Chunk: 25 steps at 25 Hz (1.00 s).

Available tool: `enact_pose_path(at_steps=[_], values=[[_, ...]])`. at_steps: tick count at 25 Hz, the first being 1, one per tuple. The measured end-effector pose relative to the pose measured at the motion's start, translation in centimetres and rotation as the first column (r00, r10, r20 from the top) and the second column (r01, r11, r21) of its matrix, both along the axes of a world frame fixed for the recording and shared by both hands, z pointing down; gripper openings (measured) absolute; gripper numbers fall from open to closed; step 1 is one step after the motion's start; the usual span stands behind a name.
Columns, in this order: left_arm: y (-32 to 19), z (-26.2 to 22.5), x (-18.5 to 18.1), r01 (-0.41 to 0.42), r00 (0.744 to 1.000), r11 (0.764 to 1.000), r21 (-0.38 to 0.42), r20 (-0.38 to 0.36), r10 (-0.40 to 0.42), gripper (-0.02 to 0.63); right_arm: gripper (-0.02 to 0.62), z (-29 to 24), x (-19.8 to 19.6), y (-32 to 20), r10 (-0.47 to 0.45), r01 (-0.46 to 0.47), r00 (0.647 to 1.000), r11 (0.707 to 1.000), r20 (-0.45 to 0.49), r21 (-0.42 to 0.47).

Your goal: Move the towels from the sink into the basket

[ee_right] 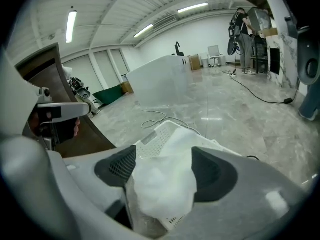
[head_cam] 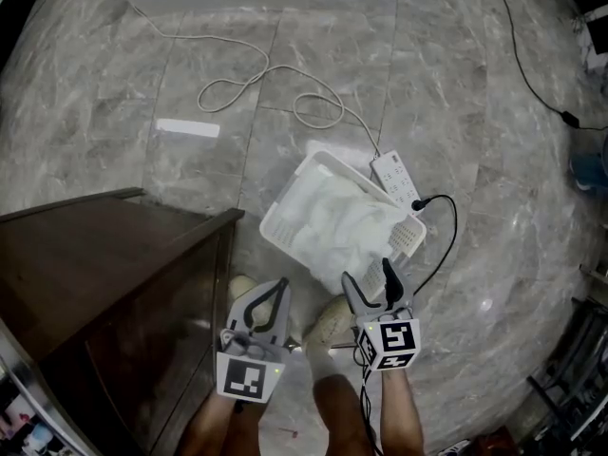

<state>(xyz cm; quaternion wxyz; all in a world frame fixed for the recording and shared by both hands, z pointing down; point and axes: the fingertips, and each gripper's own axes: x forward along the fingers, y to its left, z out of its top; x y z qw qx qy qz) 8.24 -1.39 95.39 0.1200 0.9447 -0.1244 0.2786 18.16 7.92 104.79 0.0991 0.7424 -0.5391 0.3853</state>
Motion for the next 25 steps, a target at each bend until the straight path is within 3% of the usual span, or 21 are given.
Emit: enact_pose_path(at_steps=[4,7,11,19,25], values=[[-0.6,-1.2,0.9,-0.06,0.997,0.995,0.08,-0.051,0.064,0.008,0.35,-0.2,0.1,-0.3,-0.005,0.005,1.0,1.0,-0.005,-0.006],[-0.5,-0.9,0.2,-0.001,1.0,1.0,0.001,-0.015,0.001,0.008,0.35,-0.9,0.3,-0.6,-0.011,0.011,1.0,1.0,-0.01,-0.004],[-1.0,-3.0,0.2,0.025,1.0,1.0,-0.012,-0.015,-0.025,0.008,0.35,-3.3,0.2,-1.0,-0.02,0.02,1.0,1.0,-0.016,-0.003],[-3.3,-11.8,3.1,0.009,0.994,0.999,0.049,-0.105,-0.003,0.008,0.347,-12.7,1.8,-3.7,-0.029,0.034,0.997,0.997,-0.076,0.065],[-4.4,-21.2,4.8,-0.001,0.988,0.994,0.11,-0.151,0.018,0.009,0.298,-23.0,2.9,-5.6,-0.04,0.057,0.99,0.991,-0.135,0.121]])
